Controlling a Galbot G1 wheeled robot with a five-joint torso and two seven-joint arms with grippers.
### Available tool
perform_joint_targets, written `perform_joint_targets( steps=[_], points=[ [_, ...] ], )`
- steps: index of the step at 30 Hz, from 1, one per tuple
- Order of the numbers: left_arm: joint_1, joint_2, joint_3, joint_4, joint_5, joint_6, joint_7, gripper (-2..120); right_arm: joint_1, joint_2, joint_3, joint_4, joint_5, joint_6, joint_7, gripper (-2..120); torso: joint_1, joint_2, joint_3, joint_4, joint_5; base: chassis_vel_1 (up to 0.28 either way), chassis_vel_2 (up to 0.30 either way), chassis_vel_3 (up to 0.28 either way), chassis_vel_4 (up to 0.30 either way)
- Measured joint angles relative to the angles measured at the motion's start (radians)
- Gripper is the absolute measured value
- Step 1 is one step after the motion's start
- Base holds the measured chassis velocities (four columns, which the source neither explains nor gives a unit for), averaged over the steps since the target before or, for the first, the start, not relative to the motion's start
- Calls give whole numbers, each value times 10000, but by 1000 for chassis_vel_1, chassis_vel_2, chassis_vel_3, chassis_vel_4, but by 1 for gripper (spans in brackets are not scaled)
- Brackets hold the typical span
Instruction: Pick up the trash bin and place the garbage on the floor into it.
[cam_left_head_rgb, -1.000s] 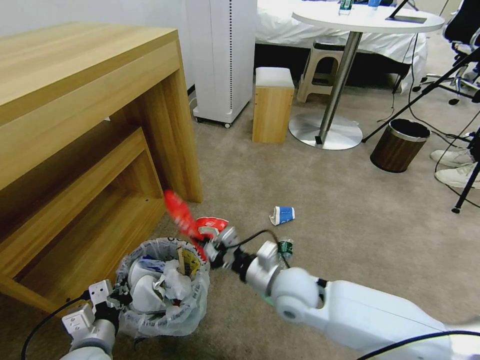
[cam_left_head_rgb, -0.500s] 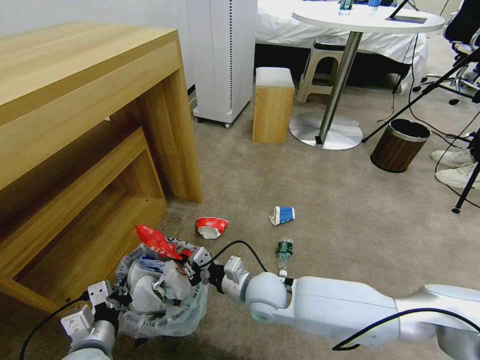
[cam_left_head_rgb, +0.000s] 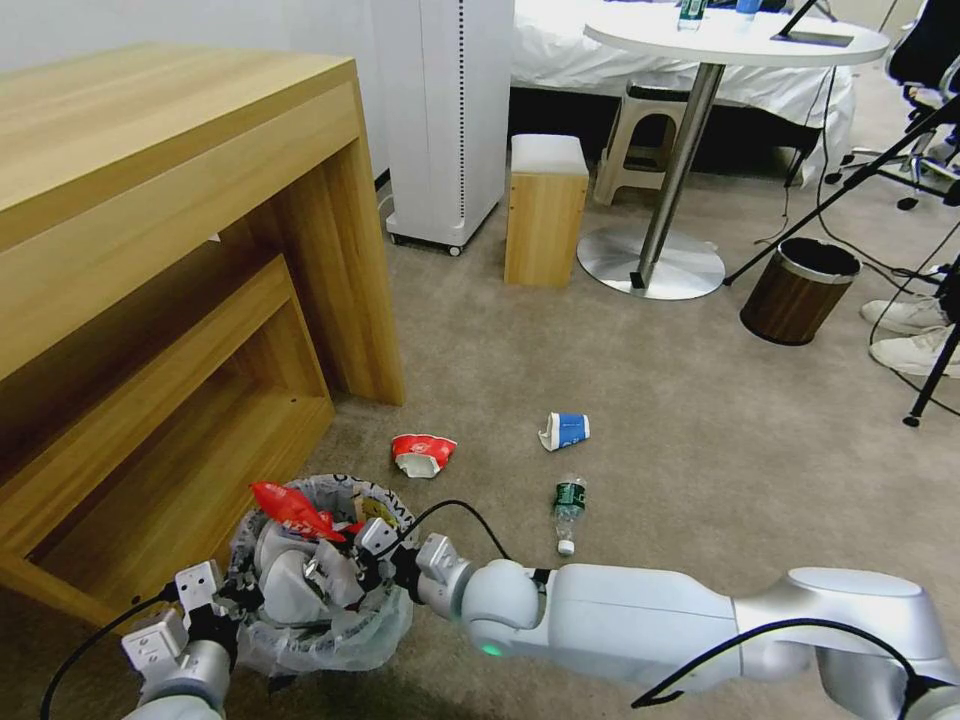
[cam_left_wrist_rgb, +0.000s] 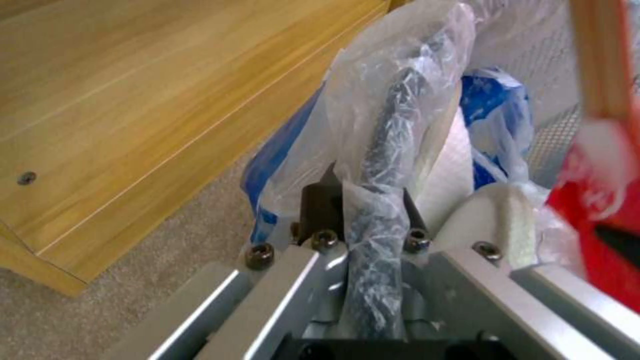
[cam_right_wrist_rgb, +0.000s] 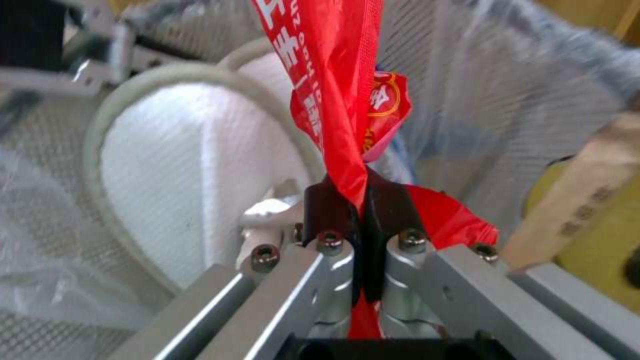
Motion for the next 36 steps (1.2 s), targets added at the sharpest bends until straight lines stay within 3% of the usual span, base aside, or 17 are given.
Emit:
perform_joint_targets(
  steps=[14,24,28,30,36],
  points=[
    [11,80,-35,-35,-73,-1,3,1,-317,-201,-90,-115,-468,-106,278,0,-1,0,-1,0,1,0,0,0,0],
    [36,65,-14,-36,-60,-1,14,1,-432,-261,185,218,-347,-136,451,41,-1,0,-1,0,2,0,0,0,0],
    [44,64,-22,-58,-60,-2,16,1,-467,-244,293,350,-275,-169,530,50,-1,0,-1,0,1,0,0,0,0],
    [61,64,-28,-87,-59,-2,16,1,-522,-249,416,510,-216,-197,598,61,-1,0,0,0,2,0,0,0,0],
    [64,32,-23,-108,-38,2,16,1,-712,-407,766,1001,-73,-309,722,80,-1,0,-1,0,2,0,0,0,0]
  ],
)
